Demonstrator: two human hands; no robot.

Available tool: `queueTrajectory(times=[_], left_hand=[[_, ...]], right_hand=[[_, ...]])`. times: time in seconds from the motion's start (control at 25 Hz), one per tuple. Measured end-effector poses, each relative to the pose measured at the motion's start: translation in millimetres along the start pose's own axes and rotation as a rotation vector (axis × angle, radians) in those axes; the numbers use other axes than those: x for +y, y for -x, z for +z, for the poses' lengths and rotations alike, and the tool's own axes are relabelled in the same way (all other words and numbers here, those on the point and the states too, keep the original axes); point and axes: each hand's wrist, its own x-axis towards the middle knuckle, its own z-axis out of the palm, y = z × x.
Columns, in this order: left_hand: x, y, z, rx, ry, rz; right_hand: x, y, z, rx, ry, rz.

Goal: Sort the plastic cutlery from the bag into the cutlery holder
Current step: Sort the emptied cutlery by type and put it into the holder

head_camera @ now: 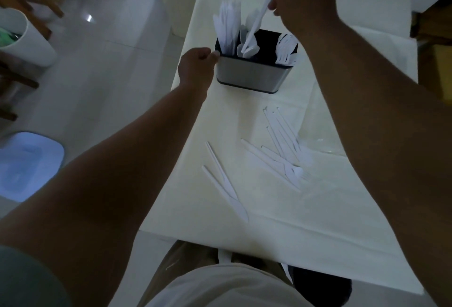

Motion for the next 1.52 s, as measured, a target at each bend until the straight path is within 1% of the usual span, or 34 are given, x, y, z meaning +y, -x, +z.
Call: queueTrajectory(times=[0.08,0.2,0.28,0.36,0.44,0.52,0.56,0.68,0.88,0.96,1.08,1.2,1.24,1.28,1.32,1.4,1.48,1.52], left_hand=[[2,0,3,-0.044,0.003,-0.030],[7,2,4,-0.066,0.069,-0.069],[8,2,3,-0.076,0.107,-0.098],[8,1,3,-0.085,0.127,-0.111],[8,1,2,-0.083,0.145,-0.129],[9,0,2,-0.086,0.152,-0.153],[9,-1,3,-0.091,0.154,-0.159],[8,-2,2,-0.100,0.164,-0.169],[9,0,2,-0.083,0.134,-0.163],[9,-2,1,-0.082,0.080,-0.126],[3,-2,1,-0.102,-0.128,-0.036],[-17,20,3,0.030,-0.430,0.145],[-26,34,9,0.041,-0.529,0.194],[-35,49,15,0.014,-0.588,0.240],[-45,63,24,-0.056,-0.612,0.284],[-64,90,43,-0.275,-0.661,0.413],[-80,110,61,-0.498,-0.774,0.559],[-86,119,68,-0.586,-0.835,0.596]], right_hand=[[5,-1,-7,0.026,-0.058,-0.016],[8,-3,-13,0.093,-0.146,-0.040],[2,-3,-5,0.087,-0.145,-0.090],[-8,2,11,0.009,-0.040,-0.185],[-14,7,29,-0.122,0.093,-0.298],[-13,11,42,-0.242,0.292,-0.397],[-11,12,46,-0.275,0.378,-0.423],[-4,16,53,-0.293,0.473,-0.385],[-11,23,51,-0.214,0.457,-0.344],[-10,27,42,-0.157,0.387,-0.318],[7,44,9,-0.034,0.229,-0.244],[49,91,-26,-0.063,0.182,-0.174],[67,113,-34,-0.092,0.176,-0.121],[86,135,-39,-0.126,0.180,-0.057],[102,158,-40,-0.166,0.202,-0.001],[133,199,-34,-0.271,0.304,0.081],[153,233,-26,-0.379,0.432,0.136],[160,247,-22,-0.414,0.483,0.152]])
